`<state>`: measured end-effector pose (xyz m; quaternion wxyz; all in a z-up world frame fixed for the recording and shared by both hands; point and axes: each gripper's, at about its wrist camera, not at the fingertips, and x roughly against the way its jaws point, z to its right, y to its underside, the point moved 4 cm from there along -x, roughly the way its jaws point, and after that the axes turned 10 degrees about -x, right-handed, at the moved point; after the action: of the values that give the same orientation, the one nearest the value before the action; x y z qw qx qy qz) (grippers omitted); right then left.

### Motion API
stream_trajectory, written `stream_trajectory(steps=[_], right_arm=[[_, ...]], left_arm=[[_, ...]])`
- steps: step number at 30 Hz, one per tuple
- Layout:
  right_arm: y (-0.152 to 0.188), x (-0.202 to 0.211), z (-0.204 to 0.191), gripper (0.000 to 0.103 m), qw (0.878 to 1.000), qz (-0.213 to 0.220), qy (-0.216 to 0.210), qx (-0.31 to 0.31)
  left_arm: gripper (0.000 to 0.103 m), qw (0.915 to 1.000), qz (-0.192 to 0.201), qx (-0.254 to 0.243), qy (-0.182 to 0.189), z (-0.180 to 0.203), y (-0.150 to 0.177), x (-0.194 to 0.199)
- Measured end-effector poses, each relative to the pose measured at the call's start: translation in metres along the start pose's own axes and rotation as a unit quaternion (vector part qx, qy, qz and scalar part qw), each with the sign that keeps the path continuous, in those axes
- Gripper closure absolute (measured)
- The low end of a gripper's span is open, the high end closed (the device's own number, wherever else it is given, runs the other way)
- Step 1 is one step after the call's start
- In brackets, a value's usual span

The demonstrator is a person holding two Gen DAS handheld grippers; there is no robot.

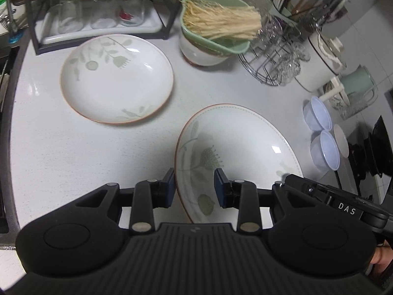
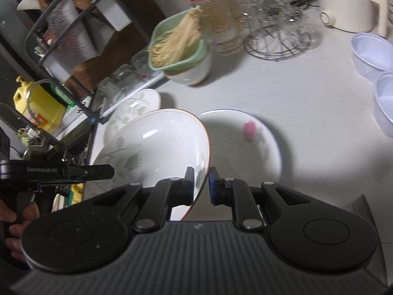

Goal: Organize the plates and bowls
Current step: 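Carry the leaf plate with the left gripper over the pink-rose plate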

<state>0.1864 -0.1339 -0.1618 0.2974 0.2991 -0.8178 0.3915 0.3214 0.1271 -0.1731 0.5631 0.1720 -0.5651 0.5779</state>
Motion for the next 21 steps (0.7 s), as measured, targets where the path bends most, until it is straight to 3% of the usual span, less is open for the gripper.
stream_trajectory(steps=[10,21], right_arm=[[-0.002,-0.01,0.038,0.088,1.0,-0.001,0.026,0.0],[-0.011,-0.027,0.05,0.088,1.0,0.004,0.025,-0.004]], left_arm=[[0.065,0.9991,-0.03,-0.03,-0.006,0.028,-0.005,-0.039],[0.065,0.9952,-0.072,-0.049,-0.044,0.038,-0.011,-0.064]])
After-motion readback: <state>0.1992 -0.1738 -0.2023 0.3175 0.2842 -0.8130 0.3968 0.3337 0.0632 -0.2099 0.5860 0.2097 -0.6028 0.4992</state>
